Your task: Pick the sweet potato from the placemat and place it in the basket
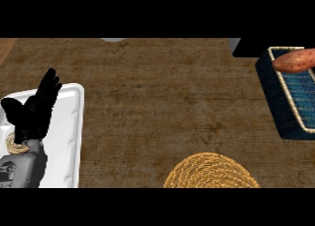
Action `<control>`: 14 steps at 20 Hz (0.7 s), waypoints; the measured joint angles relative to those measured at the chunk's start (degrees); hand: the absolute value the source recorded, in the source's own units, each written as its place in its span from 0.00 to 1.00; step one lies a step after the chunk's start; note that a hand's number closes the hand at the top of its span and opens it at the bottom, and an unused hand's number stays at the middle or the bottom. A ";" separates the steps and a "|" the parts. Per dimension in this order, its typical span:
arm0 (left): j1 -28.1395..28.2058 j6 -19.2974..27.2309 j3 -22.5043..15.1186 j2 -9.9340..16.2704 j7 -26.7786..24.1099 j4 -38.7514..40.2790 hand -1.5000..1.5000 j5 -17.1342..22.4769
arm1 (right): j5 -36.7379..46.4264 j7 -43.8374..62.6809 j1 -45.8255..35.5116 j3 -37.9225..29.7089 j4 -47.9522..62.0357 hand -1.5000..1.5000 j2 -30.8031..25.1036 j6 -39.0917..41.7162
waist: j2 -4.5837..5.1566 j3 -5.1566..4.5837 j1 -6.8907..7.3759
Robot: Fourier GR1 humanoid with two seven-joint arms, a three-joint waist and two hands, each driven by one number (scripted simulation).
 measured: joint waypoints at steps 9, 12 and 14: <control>0.26 0.16 -0.02 -0.17 -0.33 0.17 0.50 -0.38 | 5.04 -2.65 -1.68 -0.83 6.73 1.00 1.21 -3.81 | 0.00 -0.01 -0.02; -1.11 1.20 -0.76 -0.81 1.02 -0.44 0.50 -1.15 | 6.42 -4.11 -2.59 -0.87 10.07 1.00 0.58 -3.55 | 0.08 0.02 0.09; -1.84 -0.02 0.55 0.28 0.32 1.41 0.50 0.00 | 7.15 -3.52 -2.64 -0.56 10.34 1.00 1.50 -3.13 | 0.05 0.01 -0.08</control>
